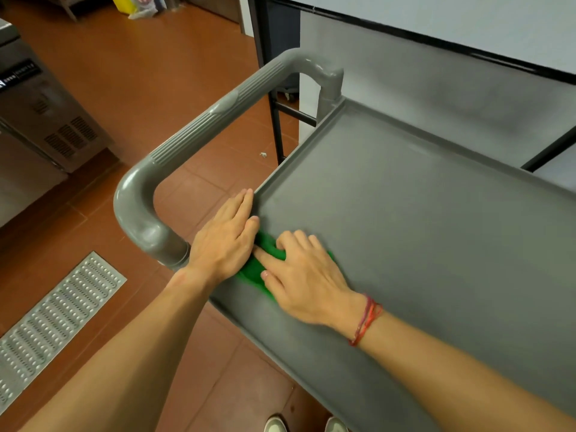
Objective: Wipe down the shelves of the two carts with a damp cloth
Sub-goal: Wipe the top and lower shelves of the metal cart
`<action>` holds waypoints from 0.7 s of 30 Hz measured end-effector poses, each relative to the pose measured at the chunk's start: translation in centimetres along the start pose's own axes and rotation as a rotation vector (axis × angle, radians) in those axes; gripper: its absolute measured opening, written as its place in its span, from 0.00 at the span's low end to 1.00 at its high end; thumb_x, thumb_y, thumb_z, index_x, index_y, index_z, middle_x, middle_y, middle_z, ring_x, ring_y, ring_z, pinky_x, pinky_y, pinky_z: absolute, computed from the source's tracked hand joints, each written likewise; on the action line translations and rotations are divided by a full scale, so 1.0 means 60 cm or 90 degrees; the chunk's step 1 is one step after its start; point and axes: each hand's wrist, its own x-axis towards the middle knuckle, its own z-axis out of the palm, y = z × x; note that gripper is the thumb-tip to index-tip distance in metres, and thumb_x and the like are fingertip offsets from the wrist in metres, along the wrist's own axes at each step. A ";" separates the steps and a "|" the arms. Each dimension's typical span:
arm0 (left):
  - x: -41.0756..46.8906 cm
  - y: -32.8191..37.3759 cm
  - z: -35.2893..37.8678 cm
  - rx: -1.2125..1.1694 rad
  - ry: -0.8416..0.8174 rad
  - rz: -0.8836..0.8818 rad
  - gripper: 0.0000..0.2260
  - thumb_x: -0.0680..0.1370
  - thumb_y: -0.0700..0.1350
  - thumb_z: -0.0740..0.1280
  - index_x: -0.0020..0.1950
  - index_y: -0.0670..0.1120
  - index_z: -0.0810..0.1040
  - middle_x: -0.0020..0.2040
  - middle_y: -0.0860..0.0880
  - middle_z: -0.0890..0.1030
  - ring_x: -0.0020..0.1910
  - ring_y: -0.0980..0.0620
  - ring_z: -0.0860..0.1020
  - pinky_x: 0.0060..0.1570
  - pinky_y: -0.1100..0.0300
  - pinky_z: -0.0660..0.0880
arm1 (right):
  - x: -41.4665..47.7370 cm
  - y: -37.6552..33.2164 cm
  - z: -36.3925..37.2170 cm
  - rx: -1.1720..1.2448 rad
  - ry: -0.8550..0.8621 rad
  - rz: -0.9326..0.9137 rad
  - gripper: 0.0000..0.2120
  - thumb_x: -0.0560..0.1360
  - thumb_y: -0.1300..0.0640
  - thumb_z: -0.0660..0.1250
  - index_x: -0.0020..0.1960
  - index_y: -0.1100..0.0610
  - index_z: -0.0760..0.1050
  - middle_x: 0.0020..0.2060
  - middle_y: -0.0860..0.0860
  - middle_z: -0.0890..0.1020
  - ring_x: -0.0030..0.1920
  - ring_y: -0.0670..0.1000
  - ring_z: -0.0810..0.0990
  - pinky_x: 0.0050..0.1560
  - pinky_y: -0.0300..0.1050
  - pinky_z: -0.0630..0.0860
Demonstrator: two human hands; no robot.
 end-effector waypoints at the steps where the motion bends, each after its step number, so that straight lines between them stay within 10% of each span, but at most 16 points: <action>1: 0.001 0.001 0.002 0.011 0.002 0.004 0.25 0.85 0.54 0.48 0.81 0.54 0.49 0.81 0.58 0.50 0.79 0.59 0.48 0.75 0.61 0.46 | 0.006 0.021 -0.002 -0.004 0.005 0.001 0.22 0.78 0.46 0.58 0.70 0.49 0.73 0.45 0.54 0.73 0.45 0.56 0.69 0.42 0.51 0.63; 13: 0.029 0.052 0.044 0.146 0.046 0.187 0.33 0.77 0.58 0.46 0.79 0.45 0.61 0.81 0.45 0.54 0.80 0.47 0.47 0.77 0.51 0.38 | 0.028 0.301 -0.042 -0.114 0.099 0.420 0.22 0.80 0.49 0.60 0.72 0.52 0.72 0.56 0.61 0.72 0.55 0.63 0.71 0.55 0.55 0.67; 21: 0.070 0.085 0.089 0.155 0.056 0.200 0.32 0.80 0.57 0.45 0.81 0.45 0.49 0.82 0.47 0.50 0.80 0.52 0.44 0.77 0.56 0.37 | 0.042 0.218 -0.024 -0.046 0.057 0.082 0.24 0.78 0.48 0.55 0.69 0.53 0.76 0.55 0.56 0.75 0.49 0.59 0.73 0.46 0.53 0.71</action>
